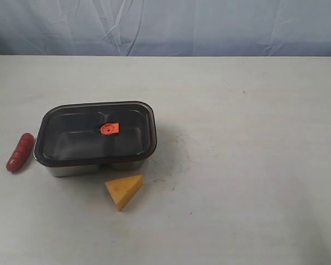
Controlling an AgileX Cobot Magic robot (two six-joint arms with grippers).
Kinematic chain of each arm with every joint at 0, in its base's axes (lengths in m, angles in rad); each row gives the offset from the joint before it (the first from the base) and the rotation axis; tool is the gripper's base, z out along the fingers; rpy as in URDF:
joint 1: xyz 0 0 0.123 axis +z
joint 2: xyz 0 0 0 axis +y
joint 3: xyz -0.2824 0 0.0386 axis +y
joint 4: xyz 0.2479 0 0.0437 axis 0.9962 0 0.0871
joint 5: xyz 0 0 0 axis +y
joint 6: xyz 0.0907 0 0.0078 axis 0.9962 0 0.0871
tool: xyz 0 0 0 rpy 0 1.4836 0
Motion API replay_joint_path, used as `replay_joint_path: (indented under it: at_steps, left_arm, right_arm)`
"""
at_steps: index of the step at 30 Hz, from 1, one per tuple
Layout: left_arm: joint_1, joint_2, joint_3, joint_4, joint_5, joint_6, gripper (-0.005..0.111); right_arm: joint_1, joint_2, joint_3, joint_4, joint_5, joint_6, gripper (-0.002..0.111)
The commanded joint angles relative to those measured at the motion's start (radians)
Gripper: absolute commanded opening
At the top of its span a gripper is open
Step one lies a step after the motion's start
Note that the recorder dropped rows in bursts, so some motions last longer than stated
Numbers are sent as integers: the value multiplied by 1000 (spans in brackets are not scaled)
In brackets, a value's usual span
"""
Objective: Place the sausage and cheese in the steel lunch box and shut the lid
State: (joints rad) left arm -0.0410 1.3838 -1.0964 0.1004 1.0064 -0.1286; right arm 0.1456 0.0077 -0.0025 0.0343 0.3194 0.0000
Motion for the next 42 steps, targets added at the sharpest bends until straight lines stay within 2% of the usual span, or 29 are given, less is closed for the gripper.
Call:
replay_joint_path:
  at_steps: [1,2,6,18,24,26,28,30,31,32,34,39,42]
  left_arm:
    - [1,165,-8,-70,45,88,22]
    - [1,207,-8,-89,31,120,36]
    - [1,295,-8,-82,-40,129,63]
    - [3,399,-8,-39,-155,110,62]
    - [3,433,-8,-29,-165,107,62]
    - [3,425,-10,10,-159,59,62]
    - [3,398,-16,87,-131,-23,59]
    - [3,340,-16,119,-117,-91,45]
    - [3,310,-11,121,-117,-105,37]
    - [3,257,1,116,-134,-119,23]
    - [3,172,23,113,-182,-128,2]
    - [-1,-59,141,80,-217,-133,0]
    - [-1,-216,234,39,-321,-130,0]
  right_arm:
    - [-6,-8,3,2,-5,0,-1]
    - [-6,-8,3,2,-5,0,-1]
    - [-6,-8,3,2,-5,0,-1]
    - [-6,-8,3,2,-5,0,-1]
    - [-6,-8,3,2,-5,0,-1]
    - [-6,-8,3,2,-5,0,-1]
    - [-6,-8,3,2,-5,0,-1]
    - [-6,-8,3,2,-5,0,-1]
    - [-6,-8,3,2,-5,0,-1]
    - [-6,-8,3,2,-5,0,-1]
    - [-6,-8,3,2,-5,0,-1]
    - [-6,-8,3,2,-5,0,-1]
    - [-6,-8,3,2,-5,0,-1]
